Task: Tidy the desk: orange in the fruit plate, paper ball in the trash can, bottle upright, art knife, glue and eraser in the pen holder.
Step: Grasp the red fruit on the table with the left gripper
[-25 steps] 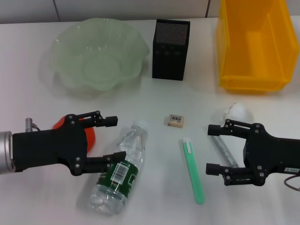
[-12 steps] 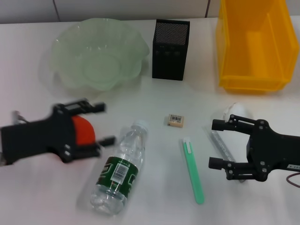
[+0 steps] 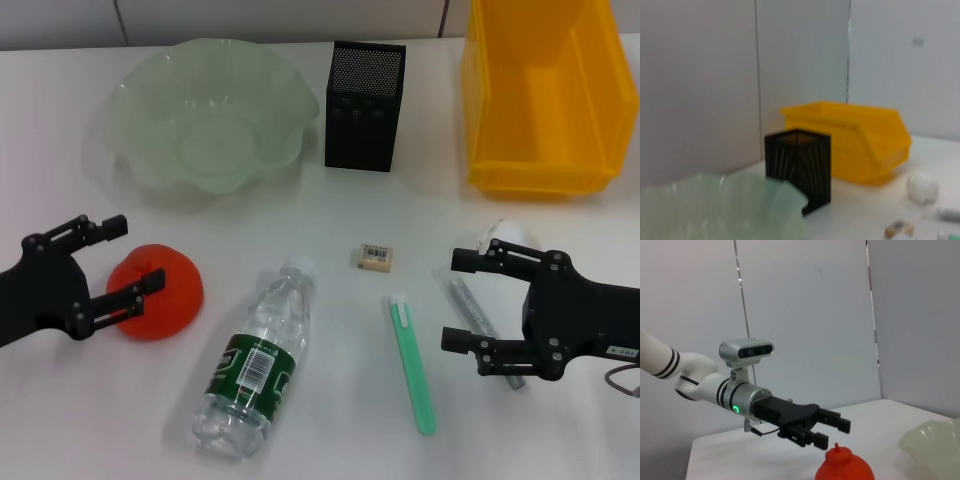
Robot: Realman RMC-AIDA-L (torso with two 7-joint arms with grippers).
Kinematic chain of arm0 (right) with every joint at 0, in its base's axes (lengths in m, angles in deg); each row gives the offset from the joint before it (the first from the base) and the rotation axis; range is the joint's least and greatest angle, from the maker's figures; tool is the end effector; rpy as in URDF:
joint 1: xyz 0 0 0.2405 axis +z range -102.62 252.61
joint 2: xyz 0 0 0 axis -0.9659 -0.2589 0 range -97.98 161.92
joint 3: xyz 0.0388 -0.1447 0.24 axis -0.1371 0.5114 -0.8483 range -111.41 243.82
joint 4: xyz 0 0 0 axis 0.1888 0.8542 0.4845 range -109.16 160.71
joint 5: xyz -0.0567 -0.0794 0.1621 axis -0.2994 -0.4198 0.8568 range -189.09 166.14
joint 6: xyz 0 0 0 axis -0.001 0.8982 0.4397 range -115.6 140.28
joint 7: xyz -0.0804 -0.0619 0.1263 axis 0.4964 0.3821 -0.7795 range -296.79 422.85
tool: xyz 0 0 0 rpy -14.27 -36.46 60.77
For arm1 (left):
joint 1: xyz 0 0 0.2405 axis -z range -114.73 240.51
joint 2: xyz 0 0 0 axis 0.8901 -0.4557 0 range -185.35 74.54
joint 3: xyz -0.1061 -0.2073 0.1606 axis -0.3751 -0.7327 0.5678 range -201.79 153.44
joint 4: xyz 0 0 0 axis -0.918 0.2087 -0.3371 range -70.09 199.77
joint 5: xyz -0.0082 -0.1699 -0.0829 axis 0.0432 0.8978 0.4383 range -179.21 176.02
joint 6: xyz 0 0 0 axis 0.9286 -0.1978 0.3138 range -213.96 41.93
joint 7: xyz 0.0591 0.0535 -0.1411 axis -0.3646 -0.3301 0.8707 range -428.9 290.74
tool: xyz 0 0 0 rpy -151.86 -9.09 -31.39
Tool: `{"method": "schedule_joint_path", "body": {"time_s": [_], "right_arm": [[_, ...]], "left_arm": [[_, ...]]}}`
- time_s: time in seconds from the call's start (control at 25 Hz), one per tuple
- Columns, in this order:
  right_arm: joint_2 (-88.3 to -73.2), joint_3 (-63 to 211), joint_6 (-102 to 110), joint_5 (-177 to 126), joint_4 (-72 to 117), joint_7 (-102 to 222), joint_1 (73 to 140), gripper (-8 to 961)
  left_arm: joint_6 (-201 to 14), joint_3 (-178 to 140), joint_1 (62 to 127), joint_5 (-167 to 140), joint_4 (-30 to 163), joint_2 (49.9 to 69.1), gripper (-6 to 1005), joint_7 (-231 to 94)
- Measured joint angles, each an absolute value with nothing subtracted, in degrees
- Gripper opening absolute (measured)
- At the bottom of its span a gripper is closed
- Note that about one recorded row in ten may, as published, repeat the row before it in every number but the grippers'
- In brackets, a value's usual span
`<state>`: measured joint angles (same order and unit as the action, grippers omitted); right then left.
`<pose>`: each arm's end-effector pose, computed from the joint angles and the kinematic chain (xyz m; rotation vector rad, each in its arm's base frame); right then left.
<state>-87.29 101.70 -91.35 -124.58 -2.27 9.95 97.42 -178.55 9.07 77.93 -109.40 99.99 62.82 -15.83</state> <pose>0.2784 0.2528 -0.0387 -2.7499 0.2902 0.9842 -0.3350 0.2600 -0.0042 -2.4799 -0.3913 -0.6893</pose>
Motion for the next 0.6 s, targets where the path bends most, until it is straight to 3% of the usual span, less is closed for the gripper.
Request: {"method": "schedule_joint_path", "body": {"time_s": [0.44,0.6], "right_arm": [[-87.3,101.54,-90.95,-124.59,-1.82,9.95,97.24,840],[-87.3,101.51,-90.54,-124.58,-1.82,9.94,97.06,840]], "left_arm": [[-170.88,9.71,79.57,-112.29,97.1,62.94,730,-16.05],[-170.63,9.91,79.99,-112.84,96.9,62.89,605,-16.25]]}}
